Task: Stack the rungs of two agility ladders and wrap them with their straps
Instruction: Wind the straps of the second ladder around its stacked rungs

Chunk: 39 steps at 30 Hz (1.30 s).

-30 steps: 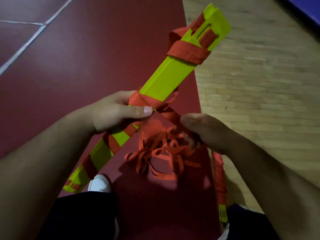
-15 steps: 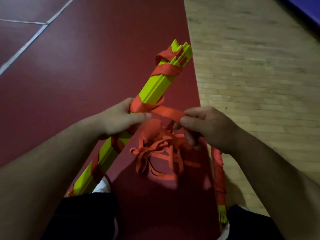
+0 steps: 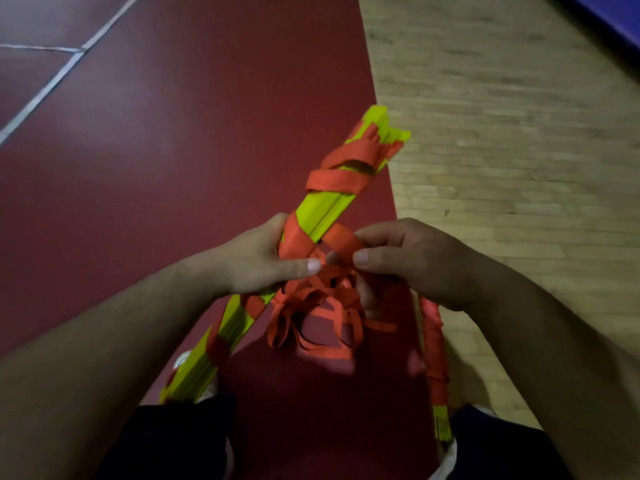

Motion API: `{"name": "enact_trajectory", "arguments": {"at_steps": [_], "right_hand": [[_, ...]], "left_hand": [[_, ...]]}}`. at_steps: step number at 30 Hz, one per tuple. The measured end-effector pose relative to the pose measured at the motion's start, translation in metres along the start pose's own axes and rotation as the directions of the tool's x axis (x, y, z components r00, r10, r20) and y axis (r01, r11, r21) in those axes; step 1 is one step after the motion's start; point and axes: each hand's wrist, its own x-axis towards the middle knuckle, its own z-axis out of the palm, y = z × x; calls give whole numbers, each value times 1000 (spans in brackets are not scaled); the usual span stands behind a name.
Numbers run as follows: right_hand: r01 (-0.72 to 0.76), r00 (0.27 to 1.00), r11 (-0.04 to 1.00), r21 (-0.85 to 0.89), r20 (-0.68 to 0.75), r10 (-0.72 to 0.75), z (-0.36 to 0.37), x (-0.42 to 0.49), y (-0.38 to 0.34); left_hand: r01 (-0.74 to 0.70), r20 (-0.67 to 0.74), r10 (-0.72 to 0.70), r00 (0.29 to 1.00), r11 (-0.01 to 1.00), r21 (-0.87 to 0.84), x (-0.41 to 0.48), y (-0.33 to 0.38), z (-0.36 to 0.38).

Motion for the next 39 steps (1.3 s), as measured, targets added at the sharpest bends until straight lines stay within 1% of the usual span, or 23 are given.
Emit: {"name": "enact_trajectory", "arguments": {"at_steps": [4,5,8,10,11,13,15,17,19,21,24,27,29,33,35,37,39], "right_hand": [[-30,997,999,-32,-67,28,-1,-2,-1],[-38,996,999,-24,-76,36,-2,-3,-2],[-78,995,997,-24,-57,77,-1,-2,-5],[-133,991,989,-64,-21,132,1,-1,-4],[-155,988,985,-72,-9,155,2,-1,-3],[-156,988,986,-54,-13,156,3,-1,-3],[-113,992,994,11,-46,113,3,-1,-4],[-77,994,991,114,-63,84,3,-1,-4],[-64,994,982,180,-71,78,4,1,-3],[-43,993,984,174,-99,61,4,2,-1],[-41,985,991,131,-160,62,2,4,0],[-56,973,993,102,-218,77,-1,3,2],[-69,972,994,86,-217,86,-1,4,2],[-91,979,994,63,-179,101,6,4,1],[-90,981,995,45,-168,96,7,3,-1],[-82,984,997,-13,-160,79,7,2,-5],[-71,987,994,-88,-153,57,8,1,-8]], "left_hand": [[79,50,-70,996,973,-218,2,0,-1],[78,63,-66,996,970,-229,2,0,-1],[7,71,-1,997,996,-91,1,0,4],[-13,15,13,1000,1000,7,3,-1,6],[-14,-18,14,1000,1000,24,3,0,6],[-24,-61,24,998,1000,-6,3,1,4],[-34,-50,30,998,996,-83,3,3,1],[-40,-24,37,999,989,-142,2,6,2],[-49,-34,46,998,992,-118,3,6,5],[-46,-41,45,998,998,-39,3,6,7],[-37,22,35,999,995,95,0,5,4],[-36,116,24,993,994,106,-3,2,3],[-25,152,10,988,995,98,-2,-2,3],[7,157,-3,988,1000,-27,2,-2,7],[-7,148,31,988,987,-158,3,-4,13],[-7,109,46,993,943,-333,2,-4,20],[8,69,31,997,863,-505,2,-5,22]]}}
